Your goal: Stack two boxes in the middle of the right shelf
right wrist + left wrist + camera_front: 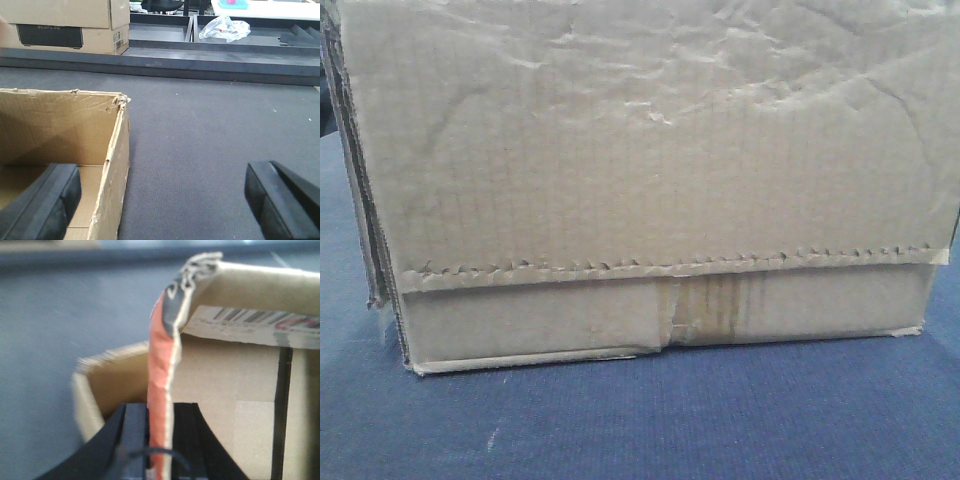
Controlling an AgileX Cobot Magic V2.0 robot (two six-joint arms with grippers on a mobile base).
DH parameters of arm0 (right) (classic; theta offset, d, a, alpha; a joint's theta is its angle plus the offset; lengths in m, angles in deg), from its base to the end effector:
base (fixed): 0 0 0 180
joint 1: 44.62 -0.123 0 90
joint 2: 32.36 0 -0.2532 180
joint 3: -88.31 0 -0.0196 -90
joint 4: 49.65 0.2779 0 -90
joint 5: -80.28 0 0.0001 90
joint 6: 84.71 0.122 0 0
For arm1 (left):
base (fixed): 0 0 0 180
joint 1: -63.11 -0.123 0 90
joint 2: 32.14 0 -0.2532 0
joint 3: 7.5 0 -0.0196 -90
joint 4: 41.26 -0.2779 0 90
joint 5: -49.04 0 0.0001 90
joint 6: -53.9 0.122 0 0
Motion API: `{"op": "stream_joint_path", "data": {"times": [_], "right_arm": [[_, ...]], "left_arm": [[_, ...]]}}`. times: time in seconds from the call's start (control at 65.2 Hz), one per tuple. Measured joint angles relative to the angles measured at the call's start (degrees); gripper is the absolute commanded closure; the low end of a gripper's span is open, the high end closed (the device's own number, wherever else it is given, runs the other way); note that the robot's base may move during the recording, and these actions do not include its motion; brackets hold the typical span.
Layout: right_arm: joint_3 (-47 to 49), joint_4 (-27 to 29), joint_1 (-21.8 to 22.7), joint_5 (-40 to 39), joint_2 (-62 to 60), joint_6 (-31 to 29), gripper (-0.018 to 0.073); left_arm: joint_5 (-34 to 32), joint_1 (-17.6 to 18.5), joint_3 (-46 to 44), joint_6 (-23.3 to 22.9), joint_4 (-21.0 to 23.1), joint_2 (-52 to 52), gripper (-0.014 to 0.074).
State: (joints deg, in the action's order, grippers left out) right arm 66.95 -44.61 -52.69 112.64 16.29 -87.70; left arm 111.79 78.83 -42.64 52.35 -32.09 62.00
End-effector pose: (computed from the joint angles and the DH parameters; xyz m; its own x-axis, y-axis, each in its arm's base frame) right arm 0.2034 0.0346 0.4005 -0.2145 -0.0080 -0.9767 -0.1810 0.9830 0.0317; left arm 0.3316 -0.1113 0.4724 -0.5384 0.0480 -0.8413 0.3320 0.9297 -0.1594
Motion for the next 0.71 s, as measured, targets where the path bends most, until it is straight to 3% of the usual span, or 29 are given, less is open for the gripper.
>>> {"op": "stream_joint_path", "data": {"times": [0.199,0.567,0.705], "right_arm": [[0.00,0.24,0.00,0.20,0.00,0.00,-0.0010],[0.00,0.73,0.00,0.78,0.00,0.00,-0.0010],[0.00,0.73,0.00,0.78,0.00,0.00,-0.0010]], "left_arm": [[0.00,3.63,0.00,-2.31,0.23,7.39,0.0708],[0.22,3.74,0.00,-4.42,-0.02,16.97,0.0703],[0.72,3.74,0.00,-4.42,-0.13,17.82,0.0561]]}}
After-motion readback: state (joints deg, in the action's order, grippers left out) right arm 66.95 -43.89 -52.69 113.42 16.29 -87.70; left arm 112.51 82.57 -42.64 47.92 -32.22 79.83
